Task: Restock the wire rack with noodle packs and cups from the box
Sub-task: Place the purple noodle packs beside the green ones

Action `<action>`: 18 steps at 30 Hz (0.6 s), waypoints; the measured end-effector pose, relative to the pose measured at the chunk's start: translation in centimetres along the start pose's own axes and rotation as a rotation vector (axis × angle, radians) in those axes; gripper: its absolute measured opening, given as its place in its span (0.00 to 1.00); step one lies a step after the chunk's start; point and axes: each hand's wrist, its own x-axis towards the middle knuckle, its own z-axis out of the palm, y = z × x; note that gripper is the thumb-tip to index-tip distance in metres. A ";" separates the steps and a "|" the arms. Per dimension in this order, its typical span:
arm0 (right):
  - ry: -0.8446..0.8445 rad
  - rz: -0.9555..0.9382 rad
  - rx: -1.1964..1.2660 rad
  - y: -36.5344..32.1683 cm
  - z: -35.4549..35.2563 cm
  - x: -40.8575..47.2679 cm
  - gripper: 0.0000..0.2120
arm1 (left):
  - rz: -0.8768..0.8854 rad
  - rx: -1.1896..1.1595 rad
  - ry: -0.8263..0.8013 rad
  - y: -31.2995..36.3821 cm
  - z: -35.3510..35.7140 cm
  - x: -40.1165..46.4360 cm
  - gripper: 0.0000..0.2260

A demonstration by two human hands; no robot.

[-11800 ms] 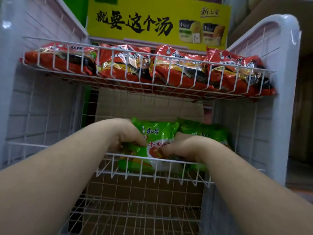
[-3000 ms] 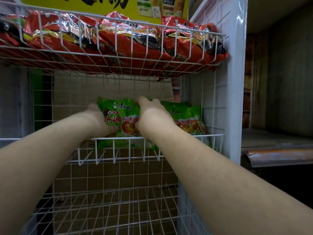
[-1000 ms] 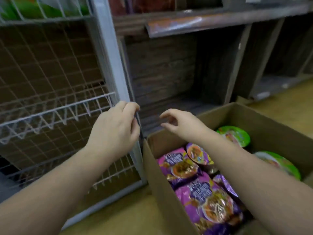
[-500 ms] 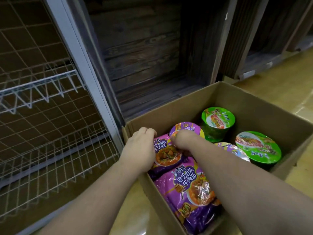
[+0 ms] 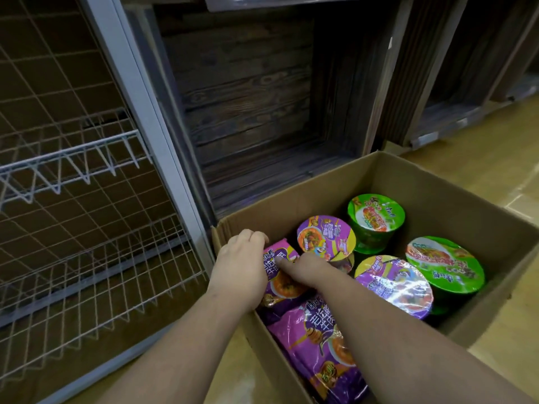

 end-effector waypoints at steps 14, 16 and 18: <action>-0.158 -0.020 0.367 0.1 -1.8 -0.3 0.64 | -0.016 -0.004 -0.021 -0.3 -0.4 -0.6 0.23; -0.174 -0.033 0.362 -0.2 -2.0 -0.5 0.65 | -0.016 -0.026 -0.018 -0.2 -0.4 -0.5 0.20; -0.146 -0.057 0.379 -0.7 -2.6 -1.4 0.56 | -0.017 -0.053 -0.010 -0.1 -0.5 -0.5 0.18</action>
